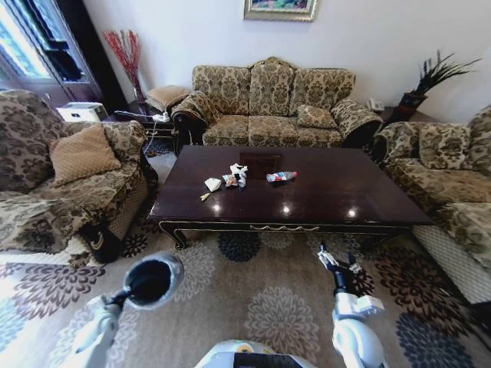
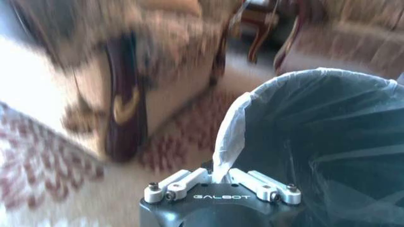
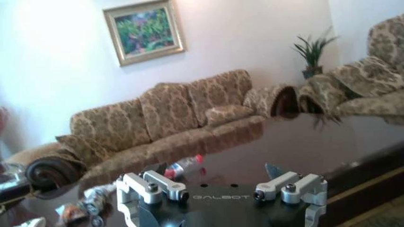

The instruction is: Move to the front of the table and place the trash on the table into the trash bin.

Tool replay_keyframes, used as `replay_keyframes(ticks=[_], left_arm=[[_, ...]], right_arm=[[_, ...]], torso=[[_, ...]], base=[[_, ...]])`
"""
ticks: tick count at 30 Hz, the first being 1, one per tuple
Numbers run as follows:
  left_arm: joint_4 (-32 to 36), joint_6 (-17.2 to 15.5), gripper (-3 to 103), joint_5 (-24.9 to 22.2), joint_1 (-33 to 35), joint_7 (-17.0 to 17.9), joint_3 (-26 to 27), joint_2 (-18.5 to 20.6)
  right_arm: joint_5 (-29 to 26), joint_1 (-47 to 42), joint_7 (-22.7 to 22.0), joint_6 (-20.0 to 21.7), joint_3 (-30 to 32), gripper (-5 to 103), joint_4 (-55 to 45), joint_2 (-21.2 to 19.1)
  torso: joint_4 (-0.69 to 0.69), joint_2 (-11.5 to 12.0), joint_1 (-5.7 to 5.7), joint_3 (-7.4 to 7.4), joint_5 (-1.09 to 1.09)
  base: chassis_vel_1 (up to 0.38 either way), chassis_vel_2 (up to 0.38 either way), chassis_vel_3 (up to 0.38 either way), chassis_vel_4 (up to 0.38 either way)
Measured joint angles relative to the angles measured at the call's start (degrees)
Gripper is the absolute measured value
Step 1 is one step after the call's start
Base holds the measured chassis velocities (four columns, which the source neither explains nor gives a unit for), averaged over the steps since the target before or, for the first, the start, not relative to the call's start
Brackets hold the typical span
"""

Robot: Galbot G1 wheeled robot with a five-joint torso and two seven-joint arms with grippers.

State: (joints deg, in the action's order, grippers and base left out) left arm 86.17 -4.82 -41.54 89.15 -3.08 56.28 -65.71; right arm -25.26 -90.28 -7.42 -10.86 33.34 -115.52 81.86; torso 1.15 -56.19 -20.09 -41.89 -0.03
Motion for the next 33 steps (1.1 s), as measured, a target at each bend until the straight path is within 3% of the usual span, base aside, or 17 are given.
replay_keyframes(ticks=[4,8,12,16,25,33], left_arm=[[12.01,-0.81,0,-1.99,6.64,1.25,6.28,-1.20],[21.75,-0.87,0,-3.95,8.98,2.44,8.91,-1.47],[28.52,0.69,0,-5.70,6.82,4.66,6.74,-1.00],[34.06,-0.64,0,-5.93,4.52,6.80,3.47,-1.75],[40.05,-1.07,0,-3.83,5.19,6.08,1.02,-2.02],[40.90,-0.39,0,-3.73,5.44,5.01,1.02,-0.69]], right_arm=[[1.79,2.01,0.00,-1.35,-1.18,100,0.01,-0.26],[3.63,2.57,-0.01,-2.46,-1.74,100,0.05,-0.19],[5.73,1.93,-0.01,-2.97,-2.31,100,-0.20,-0.14],[6.37,1.31,-0.01,-4.16,-2.66,100,-0.79,0.08],[6.92,-0.93,-0.01,-5.44,-2.16,100,-2.65,0.33],[10.21,-1.26,-0.01,-7.89,-3.36,100,-2.27,1.62]], torso=[[0.09,0.00,0.00,0.00,0.04],[0.04,-0.01,0.00,0.00,0.07],[0.01,0.00,0.00,0.00,0.04],[0.00,0.00,0.00,0.00,0.02],[0.03,-0.01,0.02,0.01,0.04],[0.01,-0.01,0.01,0.00,0.02]], base=[[0.000,0.000,0.000,0.000],[0.000,0.000,0.000,0.000],[0.000,0.000,0.000,0.000],[0.000,0.000,0.000,0.000],[0.002,0.052,-0.001,-0.065],[-0.011,0.333,0.006,-0.326]])
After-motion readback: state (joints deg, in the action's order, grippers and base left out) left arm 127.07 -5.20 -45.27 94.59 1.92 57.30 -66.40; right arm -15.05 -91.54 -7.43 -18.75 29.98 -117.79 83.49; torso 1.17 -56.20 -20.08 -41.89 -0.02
